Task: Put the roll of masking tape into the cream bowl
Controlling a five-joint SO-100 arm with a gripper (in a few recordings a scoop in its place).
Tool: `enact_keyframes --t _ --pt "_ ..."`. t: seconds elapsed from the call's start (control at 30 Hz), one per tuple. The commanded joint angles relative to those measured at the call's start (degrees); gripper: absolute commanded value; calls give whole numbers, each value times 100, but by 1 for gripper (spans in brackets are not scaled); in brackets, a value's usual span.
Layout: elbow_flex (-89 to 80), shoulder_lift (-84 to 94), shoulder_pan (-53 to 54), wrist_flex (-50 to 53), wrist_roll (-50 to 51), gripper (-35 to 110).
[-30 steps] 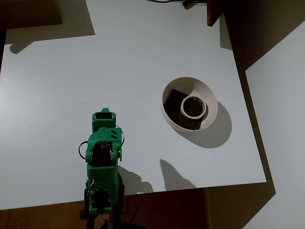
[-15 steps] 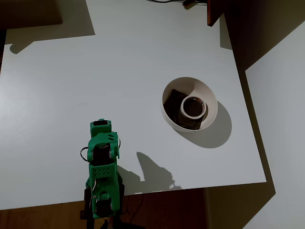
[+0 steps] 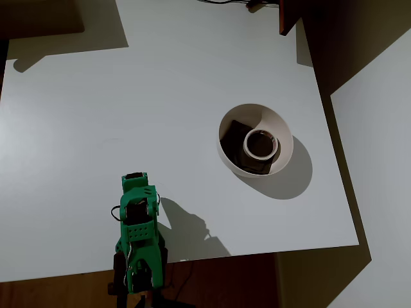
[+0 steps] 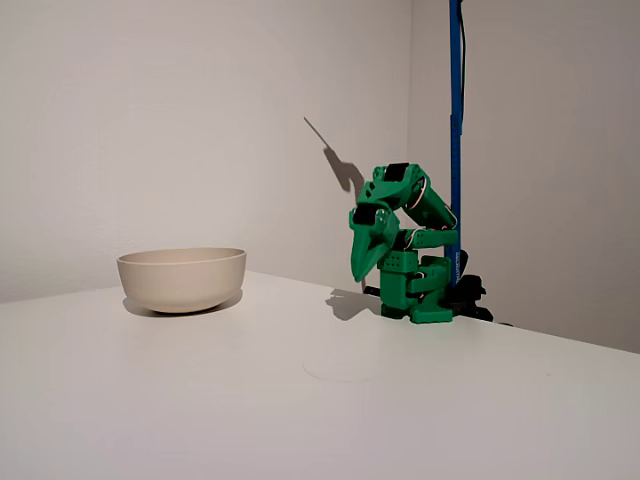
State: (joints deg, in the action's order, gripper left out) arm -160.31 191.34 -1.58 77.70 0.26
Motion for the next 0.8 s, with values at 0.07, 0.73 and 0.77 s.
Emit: enact_keyframes --t 0.07,0.73,0.77 --pt "-220 299 9 88 -18 -8" --pt "-650 299 -53 176 26 0" --pt "-650 299 -53 176 26 0"
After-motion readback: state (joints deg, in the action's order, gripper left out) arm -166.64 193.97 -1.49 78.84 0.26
